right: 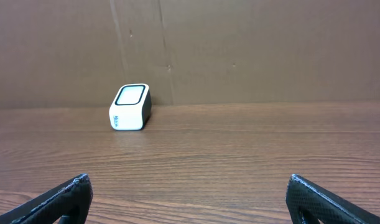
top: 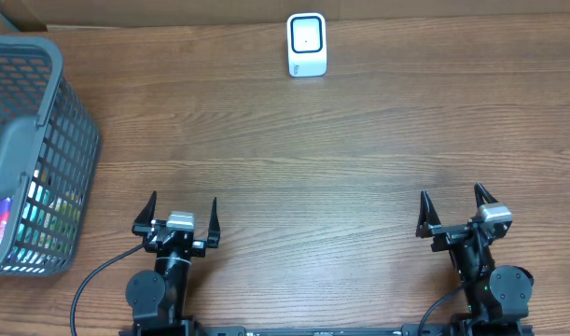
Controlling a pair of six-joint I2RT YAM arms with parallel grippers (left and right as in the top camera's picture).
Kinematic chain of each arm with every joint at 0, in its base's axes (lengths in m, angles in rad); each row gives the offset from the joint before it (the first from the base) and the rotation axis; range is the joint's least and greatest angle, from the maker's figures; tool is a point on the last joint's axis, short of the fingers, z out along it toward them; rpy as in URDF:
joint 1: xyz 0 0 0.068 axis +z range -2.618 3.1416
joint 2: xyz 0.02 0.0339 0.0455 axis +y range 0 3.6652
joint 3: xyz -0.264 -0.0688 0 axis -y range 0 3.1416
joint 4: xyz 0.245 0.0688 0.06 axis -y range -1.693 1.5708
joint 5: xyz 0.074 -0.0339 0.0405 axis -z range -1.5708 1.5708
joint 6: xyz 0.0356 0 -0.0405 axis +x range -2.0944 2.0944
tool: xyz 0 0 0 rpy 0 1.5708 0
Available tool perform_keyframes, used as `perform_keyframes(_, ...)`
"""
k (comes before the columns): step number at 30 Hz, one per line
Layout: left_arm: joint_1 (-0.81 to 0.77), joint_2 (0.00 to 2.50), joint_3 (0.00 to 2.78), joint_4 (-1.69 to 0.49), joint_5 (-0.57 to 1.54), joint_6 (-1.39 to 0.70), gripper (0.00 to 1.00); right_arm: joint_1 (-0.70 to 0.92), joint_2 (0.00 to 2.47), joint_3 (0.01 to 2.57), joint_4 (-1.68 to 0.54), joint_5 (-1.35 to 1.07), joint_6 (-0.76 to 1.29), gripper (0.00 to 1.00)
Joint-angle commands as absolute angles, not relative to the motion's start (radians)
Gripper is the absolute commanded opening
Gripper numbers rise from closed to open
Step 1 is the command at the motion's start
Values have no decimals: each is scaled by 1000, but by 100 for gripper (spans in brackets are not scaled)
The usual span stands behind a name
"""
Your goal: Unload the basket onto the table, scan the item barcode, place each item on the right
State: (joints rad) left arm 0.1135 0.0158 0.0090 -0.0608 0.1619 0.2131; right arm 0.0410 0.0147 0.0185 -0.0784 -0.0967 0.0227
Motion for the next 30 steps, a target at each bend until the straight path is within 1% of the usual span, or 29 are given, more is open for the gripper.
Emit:
perform_keyframes(1, 118, 12, 6, -63, 173, 202, 100, 46, 5, 8, -73, -91, 22, 100)
perform_keyframes(7, 118, 12, 5, -63, 173, 202, 100, 45, 5, 8, -77, -40, 22, 100)
perform_keyframes(14, 118, 12, 6, -63, 147, 205, 100, 46, 5, 8, -69, -49, 30, 100)
perform_keyframes(16, 118, 12, 6, -52, 150, 159, 100, 46, 5, 9, -63, -64, 35, 100)
perform_keyframes(19, 118, 12, 10, -24, 149, 99, 100, 44, 5, 26, -56, -128, 112, 100)
perform_keyframes(23, 118, 21, 78, -26, 150, -6, 100, 44, 5, 73, -57, -186, 113, 100)
perform_keyframes(27, 118, 89, 196, -43, 150, -15, 100, 44, 5, 143, -57, -204, 112, 100)
perform_keyframes(30, 118, 191, 318, -80, 150, -14, 100, 44, 5, 210, -57, -204, 112, 100)
